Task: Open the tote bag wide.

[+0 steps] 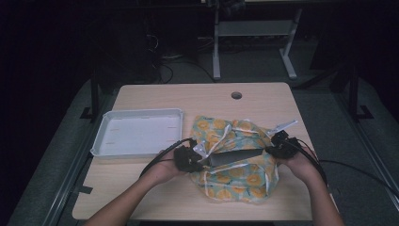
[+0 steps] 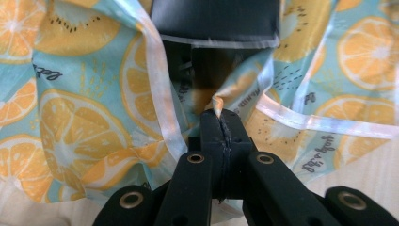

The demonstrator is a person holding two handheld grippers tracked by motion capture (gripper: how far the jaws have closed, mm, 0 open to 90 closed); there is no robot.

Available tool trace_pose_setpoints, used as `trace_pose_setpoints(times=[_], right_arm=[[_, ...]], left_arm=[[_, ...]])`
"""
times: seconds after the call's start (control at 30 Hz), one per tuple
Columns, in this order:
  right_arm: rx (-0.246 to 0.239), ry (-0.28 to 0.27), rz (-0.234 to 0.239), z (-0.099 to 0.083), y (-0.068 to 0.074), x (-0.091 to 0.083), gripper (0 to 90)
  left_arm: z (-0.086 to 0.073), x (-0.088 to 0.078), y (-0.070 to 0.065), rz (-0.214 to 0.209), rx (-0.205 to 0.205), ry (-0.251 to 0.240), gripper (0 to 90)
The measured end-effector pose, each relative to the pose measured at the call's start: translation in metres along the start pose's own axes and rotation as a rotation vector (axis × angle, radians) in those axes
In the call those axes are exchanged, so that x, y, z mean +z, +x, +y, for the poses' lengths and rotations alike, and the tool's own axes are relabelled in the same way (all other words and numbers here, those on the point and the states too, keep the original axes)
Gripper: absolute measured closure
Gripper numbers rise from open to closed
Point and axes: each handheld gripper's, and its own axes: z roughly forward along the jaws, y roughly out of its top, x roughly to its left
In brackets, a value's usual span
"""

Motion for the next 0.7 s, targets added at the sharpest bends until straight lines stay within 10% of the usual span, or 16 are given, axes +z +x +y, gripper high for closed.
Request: trace_pose_setpoints(times=[0.7], right_arm=[[-0.073, 0.085, 0.002, -0.016, 0.012, 0.011, 89.9]], left_arm=[[-0.008, 0.004, 0.016, 0.073, -0.069, 0.049, 90.0]])
